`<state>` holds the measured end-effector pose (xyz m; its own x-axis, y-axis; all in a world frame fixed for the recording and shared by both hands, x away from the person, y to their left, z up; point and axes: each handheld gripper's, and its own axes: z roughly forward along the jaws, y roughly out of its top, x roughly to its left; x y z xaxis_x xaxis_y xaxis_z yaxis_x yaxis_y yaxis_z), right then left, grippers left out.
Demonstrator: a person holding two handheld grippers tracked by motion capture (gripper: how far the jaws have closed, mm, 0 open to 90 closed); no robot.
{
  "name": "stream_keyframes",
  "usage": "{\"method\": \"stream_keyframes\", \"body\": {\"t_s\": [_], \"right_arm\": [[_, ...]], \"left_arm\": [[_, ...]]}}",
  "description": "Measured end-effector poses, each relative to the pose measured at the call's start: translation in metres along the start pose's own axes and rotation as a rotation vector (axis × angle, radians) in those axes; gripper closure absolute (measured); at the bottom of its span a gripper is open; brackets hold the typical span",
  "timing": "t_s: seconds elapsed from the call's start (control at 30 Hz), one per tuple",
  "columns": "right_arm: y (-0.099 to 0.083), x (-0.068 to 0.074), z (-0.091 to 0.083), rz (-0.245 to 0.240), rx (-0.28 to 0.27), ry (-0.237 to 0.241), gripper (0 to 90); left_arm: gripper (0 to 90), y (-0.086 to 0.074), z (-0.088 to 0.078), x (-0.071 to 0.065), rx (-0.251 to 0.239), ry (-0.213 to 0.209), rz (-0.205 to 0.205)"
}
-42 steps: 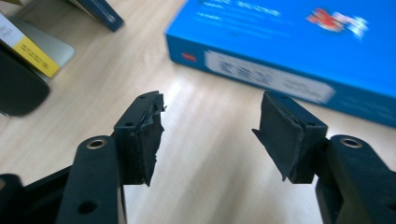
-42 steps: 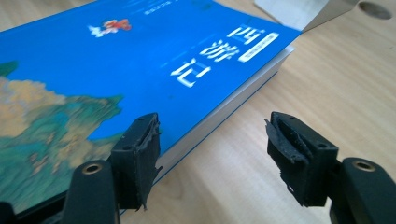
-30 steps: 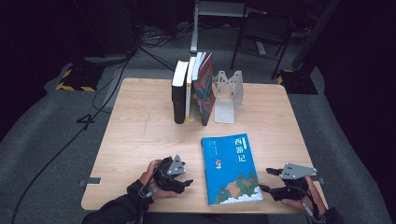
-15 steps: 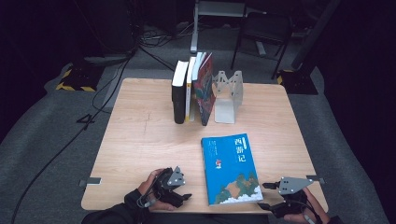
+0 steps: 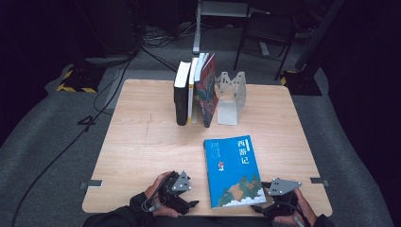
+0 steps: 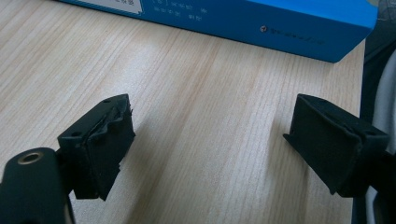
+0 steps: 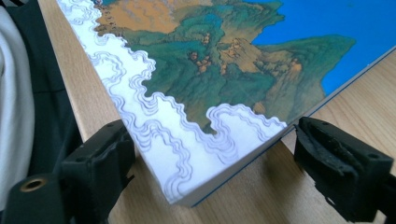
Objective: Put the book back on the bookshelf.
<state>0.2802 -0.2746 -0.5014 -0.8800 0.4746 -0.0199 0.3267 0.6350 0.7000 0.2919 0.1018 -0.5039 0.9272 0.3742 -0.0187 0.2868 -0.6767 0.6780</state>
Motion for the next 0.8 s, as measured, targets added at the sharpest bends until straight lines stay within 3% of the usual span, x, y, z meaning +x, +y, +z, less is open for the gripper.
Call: {"method": "stream_keyframes", "body": {"t_s": [0.33, 0.5, 0.8], "right_arm": [[0.011, 0.004, 0.007, 0.065, -0.025, -0.028, 6.1], [0.025, 0.009, 0.021, 0.088, -0.029, -0.059, 6.2], [0.049, 0.017, 0.045, 0.124, -0.031, -0.112, 6.2]], "left_arm": [[14.0, 0.003, 0.002, -0.006, 0.002, -0.008, 0.006], [13.8, 0.006, 0.005, -0.013, 0.009, -0.005, 0.003], [11.6, 0.007, 0.006, -0.012, 0.012, 0.007, -0.003]]}}
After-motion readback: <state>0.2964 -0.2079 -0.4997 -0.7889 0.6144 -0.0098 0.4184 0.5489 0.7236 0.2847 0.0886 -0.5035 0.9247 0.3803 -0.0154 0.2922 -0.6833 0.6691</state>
